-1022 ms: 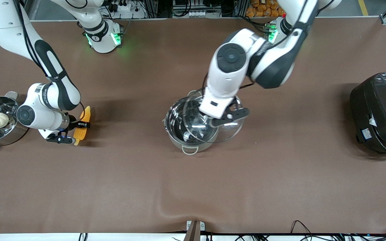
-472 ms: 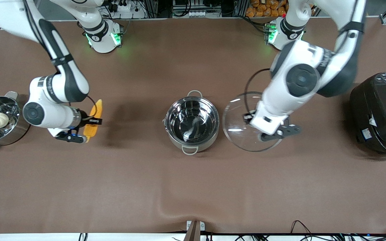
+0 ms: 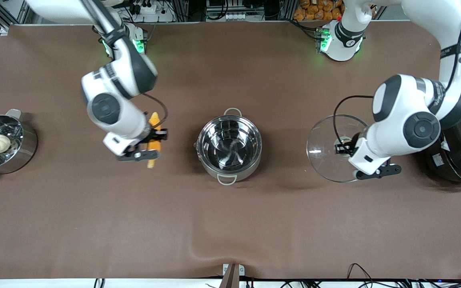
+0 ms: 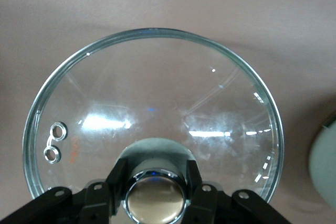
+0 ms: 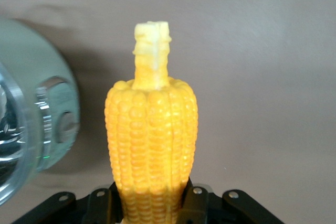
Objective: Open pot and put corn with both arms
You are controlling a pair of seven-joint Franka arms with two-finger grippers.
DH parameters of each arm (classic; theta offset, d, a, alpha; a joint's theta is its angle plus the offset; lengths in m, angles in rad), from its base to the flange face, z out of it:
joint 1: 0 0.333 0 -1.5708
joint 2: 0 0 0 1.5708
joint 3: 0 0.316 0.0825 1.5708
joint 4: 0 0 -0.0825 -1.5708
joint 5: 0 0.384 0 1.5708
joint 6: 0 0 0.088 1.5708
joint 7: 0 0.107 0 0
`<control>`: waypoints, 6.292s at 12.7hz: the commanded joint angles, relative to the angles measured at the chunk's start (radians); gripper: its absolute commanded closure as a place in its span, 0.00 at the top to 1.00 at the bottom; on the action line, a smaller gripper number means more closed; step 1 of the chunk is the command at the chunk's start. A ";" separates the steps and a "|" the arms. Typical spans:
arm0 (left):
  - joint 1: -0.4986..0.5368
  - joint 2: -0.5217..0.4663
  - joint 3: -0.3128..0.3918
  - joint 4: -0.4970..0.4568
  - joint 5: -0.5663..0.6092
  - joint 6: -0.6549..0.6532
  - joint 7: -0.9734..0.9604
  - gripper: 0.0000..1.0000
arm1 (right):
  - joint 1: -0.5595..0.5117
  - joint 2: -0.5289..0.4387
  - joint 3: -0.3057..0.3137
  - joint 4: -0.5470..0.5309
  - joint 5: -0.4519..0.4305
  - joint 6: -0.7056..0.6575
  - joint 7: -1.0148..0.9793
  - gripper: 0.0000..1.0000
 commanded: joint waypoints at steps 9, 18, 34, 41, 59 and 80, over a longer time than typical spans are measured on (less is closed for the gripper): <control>0.124 -0.017 -0.012 -0.387 0.125 0.485 0.121 0.00 | 0.288 0.360 -0.064 0.525 -0.126 -0.171 0.158 0.00; 0.155 0.042 -0.012 -0.378 0.126 0.491 0.124 0.04 | 0.334 0.394 -0.067 0.519 -0.092 -0.054 0.324 0.00; 0.183 0.020 -0.012 -0.228 0.129 0.381 0.154 1.00 | 0.404 0.440 -0.073 0.513 -0.098 0.012 0.397 0.00; 0.181 -0.109 -0.021 0.061 0.113 -0.006 0.154 1.00 | 0.423 0.443 -0.076 0.508 -0.107 0.012 0.457 1.00; 0.173 -0.235 -0.070 0.153 0.039 -0.218 0.150 1.00 | 0.032 0.225 -0.062 0.401 -0.091 -0.203 0.056 1.00; 0.101 -0.356 0.004 0.139 0.034 -0.341 0.245 1.00 | -0.149 -0.264 -0.395 0.101 0.077 -0.343 -0.500 1.00</control>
